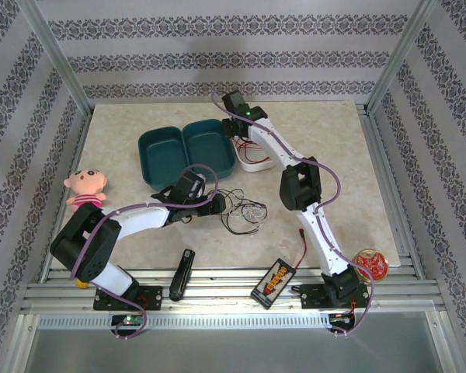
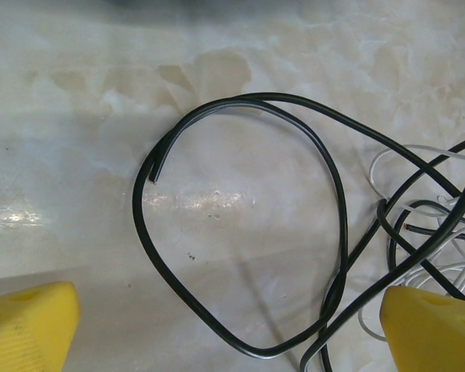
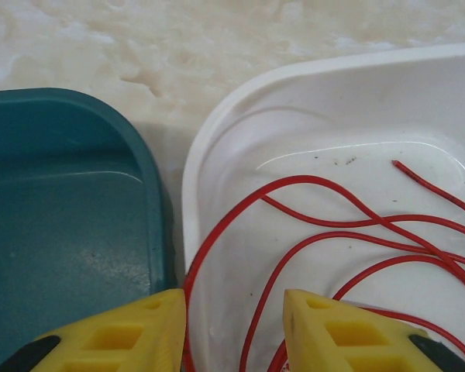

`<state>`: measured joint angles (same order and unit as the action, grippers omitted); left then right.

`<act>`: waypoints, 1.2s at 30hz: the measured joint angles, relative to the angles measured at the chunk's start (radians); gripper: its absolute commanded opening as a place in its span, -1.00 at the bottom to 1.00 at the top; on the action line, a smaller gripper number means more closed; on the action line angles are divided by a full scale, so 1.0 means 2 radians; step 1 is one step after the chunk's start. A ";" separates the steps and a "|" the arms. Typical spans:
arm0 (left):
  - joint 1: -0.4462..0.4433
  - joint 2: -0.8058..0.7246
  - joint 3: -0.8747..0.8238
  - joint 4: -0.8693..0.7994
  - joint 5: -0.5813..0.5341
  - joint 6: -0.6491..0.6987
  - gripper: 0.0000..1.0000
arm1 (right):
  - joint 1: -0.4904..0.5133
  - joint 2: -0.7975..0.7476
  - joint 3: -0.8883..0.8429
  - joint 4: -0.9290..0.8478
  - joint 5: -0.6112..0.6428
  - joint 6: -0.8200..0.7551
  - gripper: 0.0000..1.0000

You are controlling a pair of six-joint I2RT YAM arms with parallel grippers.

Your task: Untangle the cables

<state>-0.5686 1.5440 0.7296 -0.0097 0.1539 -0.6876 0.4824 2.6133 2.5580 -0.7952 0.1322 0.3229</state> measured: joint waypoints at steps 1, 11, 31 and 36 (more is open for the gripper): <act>0.000 0.000 0.000 0.000 0.000 0.000 0.99 | 0.001 0.000 0.001 0.000 0.000 0.002 -0.21; 0.000 0.000 0.000 0.001 0.000 0.000 0.99 | 0.000 0.000 0.001 0.000 -0.009 0.010 -0.17; 0.000 0.000 0.000 0.001 0.000 -0.001 0.99 | -0.005 0.000 0.002 0.000 -0.035 0.021 -0.32; 0.000 0.000 0.000 0.001 0.000 -0.001 0.99 | -0.005 0.001 0.007 0.000 -0.037 0.021 -0.34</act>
<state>-0.5686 1.5440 0.7296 -0.0074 0.1539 -0.6895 0.4732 2.6148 2.5713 -0.7948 0.0582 0.3649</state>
